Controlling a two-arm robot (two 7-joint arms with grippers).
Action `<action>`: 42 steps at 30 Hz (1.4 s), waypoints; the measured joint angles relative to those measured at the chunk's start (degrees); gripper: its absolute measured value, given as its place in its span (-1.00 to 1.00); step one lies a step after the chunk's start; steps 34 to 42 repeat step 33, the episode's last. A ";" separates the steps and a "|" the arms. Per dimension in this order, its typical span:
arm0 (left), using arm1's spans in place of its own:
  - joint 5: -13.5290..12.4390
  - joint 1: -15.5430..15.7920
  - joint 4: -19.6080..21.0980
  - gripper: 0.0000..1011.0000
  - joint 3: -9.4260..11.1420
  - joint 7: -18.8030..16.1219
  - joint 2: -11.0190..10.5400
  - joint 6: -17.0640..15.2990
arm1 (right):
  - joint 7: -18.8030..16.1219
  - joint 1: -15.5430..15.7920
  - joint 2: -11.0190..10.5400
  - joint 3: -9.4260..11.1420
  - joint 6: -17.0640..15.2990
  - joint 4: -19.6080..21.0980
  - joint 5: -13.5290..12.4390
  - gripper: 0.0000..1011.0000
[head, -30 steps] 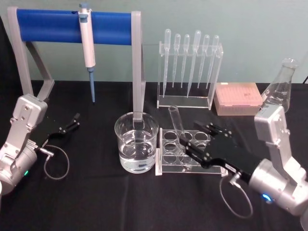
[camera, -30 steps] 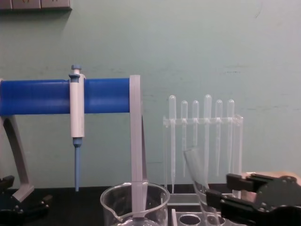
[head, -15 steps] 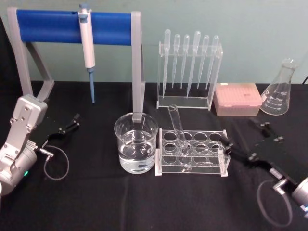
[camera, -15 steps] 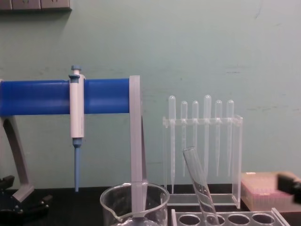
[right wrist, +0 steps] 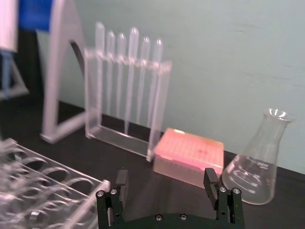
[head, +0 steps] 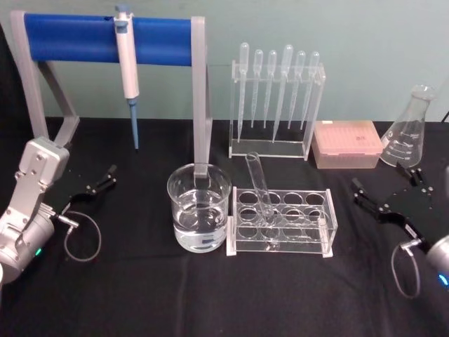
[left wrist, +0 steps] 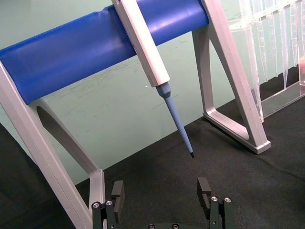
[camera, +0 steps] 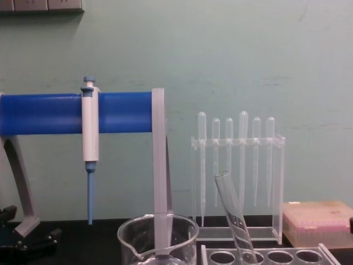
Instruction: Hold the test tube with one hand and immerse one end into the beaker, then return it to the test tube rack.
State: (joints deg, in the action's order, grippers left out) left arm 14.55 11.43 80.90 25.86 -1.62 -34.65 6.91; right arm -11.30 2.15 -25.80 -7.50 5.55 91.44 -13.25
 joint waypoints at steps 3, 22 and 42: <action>0.00 0.00 0.00 0.98 0.00 0.00 0.00 0.00 | 1.53 -1.71 0.76 -1.20 -0.11 -2.30 3.12 0.98; 0.00 0.00 0.00 0.98 0.00 0.00 0.00 0.00 | 3.06 -8.46 4.73 -4.38 3.50 -13.67 11.67 0.98; 0.00 0.00 0.00 0.98 0.00 0.00 0.00 0.00 | 2.96 -8.21 4.50 -4.31 3.04 -13.24 11.18 0.98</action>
